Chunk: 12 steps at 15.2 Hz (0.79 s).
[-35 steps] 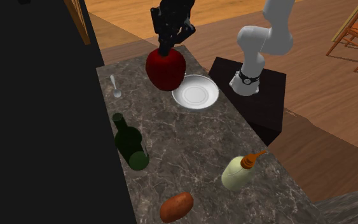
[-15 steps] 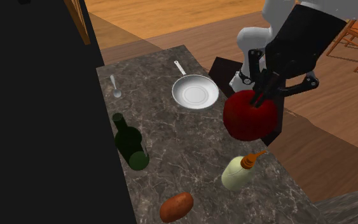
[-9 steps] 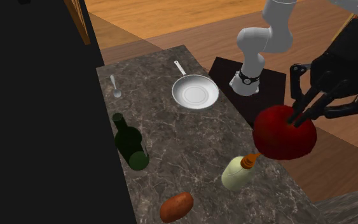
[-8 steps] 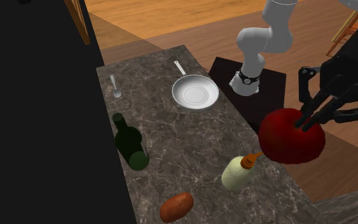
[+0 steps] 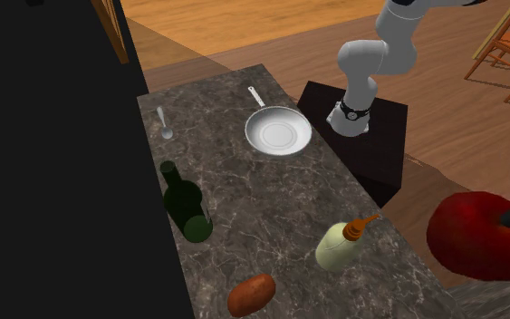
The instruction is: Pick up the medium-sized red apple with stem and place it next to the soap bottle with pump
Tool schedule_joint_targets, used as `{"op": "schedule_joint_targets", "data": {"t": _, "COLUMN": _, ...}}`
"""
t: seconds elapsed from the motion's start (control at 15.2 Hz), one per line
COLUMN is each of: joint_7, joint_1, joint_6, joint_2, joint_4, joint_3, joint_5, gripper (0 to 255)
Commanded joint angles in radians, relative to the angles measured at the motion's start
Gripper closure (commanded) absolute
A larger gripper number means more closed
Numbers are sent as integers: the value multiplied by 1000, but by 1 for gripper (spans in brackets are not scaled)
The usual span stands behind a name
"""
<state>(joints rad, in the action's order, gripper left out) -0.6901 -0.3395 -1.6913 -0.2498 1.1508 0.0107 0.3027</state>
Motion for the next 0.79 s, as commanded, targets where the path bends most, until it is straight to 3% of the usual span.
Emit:
{"op": "schedule_joint_targets", "data": {"t": 0.0, "joint_7": -11, "joint_1": -4, "joint_6": -16, "joint_2": -5, "joint_4": 13, "joint_3": 2, "joint_5": 3, "gripper": 255}}
{"op": "schedule_joint_targets", "data": {"t": 0.73, "joint_7": -58, "joint_1": 3, "joint_6": -187, "joint_2": 60, "joint_4": 254, "joint_3": 0, "joint_5": 12, "gripper": 255}}
